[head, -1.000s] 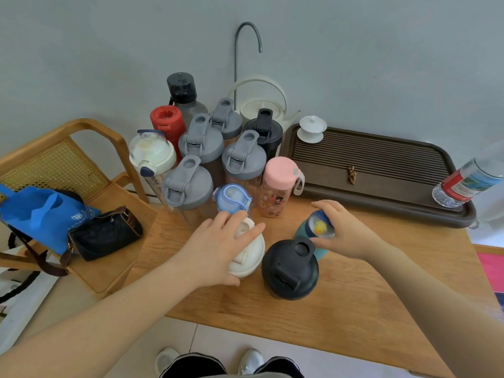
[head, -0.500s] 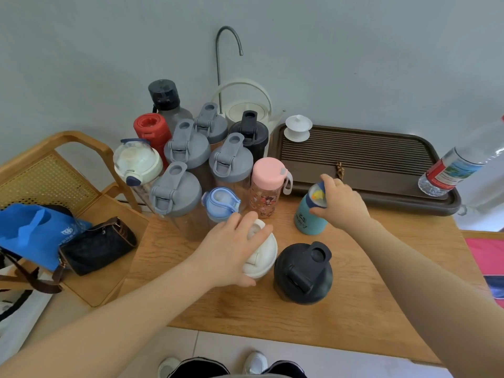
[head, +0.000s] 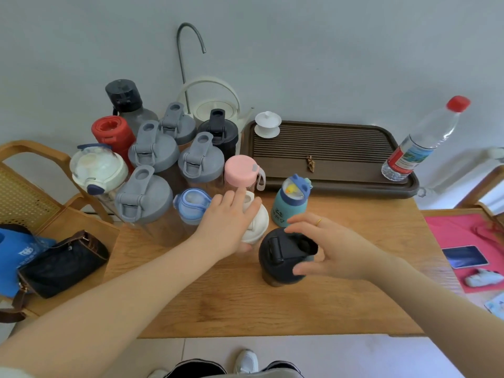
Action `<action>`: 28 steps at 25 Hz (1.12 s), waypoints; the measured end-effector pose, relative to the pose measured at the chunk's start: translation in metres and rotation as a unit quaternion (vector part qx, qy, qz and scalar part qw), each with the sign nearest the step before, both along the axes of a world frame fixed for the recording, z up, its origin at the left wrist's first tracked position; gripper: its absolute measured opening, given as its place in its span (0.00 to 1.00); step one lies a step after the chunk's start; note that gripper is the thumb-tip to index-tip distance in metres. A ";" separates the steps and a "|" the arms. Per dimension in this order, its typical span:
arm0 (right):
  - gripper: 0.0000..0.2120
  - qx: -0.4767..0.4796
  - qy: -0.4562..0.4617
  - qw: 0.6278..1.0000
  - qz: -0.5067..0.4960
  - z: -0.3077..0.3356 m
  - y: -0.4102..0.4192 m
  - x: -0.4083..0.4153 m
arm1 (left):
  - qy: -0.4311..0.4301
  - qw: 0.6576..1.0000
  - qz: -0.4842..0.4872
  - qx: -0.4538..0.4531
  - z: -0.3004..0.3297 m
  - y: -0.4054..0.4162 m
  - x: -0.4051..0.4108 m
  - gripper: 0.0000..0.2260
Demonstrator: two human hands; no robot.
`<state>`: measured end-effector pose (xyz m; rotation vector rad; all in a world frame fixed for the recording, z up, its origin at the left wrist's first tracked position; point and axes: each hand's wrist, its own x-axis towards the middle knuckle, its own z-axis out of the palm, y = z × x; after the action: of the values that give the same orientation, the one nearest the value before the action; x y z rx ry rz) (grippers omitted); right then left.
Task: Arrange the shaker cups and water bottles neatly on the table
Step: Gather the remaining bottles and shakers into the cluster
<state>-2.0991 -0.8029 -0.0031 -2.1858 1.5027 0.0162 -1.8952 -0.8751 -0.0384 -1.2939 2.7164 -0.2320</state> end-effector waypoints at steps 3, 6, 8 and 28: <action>0.31 -0.003 0.036 0.999 0.010 -0.008 0.003 0.004 | 0.001 1.000 0.014 -0.020 -0.001 -0.004 -0.002 0.38; 0.26 -0.015 0.045 0.998 0.041 -0.003 -0.003 0.004 | 0.001 0.999 0.023 -0.028 0.000 -0.003 -0.002 0.38; 0.24 -0.040 0.074 0.994 0.075 0.001 -0.010 0.005 | 0.022 1.000 0.006 -0.019 0.001 0.001 -0.001 0.39; 0.30 -0.012 0.004 0.991 -0.135 -0.039 -0.112 -0.013 | 0.079 0.984 -0.130 0.097 -0.006 0.027 -0.029 0.39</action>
<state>-2.1120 -0.9151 -0.0422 -1.9840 1.7986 -0.0834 -1.9246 -0.8478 -0.0441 -0.9438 2.9501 0.1160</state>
